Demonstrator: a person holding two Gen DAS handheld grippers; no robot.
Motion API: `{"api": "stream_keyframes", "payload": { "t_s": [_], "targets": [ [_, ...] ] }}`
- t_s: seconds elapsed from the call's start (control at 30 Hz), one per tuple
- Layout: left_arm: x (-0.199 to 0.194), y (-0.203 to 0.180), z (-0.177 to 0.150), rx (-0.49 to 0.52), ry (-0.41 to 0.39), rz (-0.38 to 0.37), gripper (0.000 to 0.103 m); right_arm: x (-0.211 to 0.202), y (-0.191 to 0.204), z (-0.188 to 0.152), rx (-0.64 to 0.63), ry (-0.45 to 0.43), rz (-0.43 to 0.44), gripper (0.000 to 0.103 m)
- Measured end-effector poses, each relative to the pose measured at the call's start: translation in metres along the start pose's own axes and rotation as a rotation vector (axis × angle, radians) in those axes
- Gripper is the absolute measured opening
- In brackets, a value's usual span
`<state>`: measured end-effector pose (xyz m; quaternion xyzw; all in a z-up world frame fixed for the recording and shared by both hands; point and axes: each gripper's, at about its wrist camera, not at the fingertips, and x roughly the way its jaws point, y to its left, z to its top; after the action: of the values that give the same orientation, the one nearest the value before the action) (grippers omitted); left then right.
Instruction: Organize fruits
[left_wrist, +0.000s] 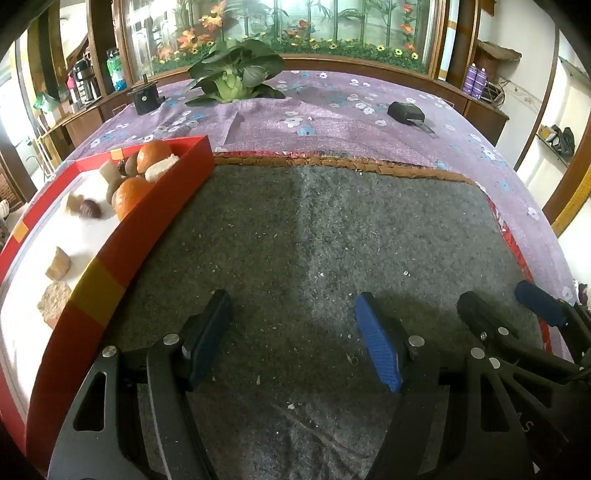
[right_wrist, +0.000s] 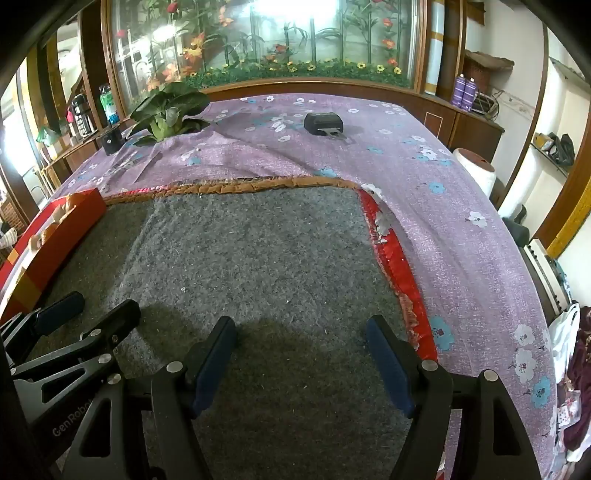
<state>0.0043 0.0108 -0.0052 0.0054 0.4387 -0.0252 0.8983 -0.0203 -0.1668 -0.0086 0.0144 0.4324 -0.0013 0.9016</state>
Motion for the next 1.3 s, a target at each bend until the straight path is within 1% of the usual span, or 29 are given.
{"api": "stream_keyframes", "payload": {
  "t_s": [1.07,1.13,1.3],
  "targets": [
    [0.000,0.002,0.000,0.000,0.000,0.001,0.070,-0.001,0.001,-0.001,0.000,-0.001,0.001,0.073],
    [0.002,-0.009,-0.001,0.000,-0.001,0.002,0.070,-0.001,0.001,-0.001,0.000,-0.001,0.001,0.073],
    [0.002,-0.005,0.001,-0.001,0.001,0.002,0.070,-0.001,0.001,-0.001,0.000,-0.001,0.001,0.073]
  ]
}}
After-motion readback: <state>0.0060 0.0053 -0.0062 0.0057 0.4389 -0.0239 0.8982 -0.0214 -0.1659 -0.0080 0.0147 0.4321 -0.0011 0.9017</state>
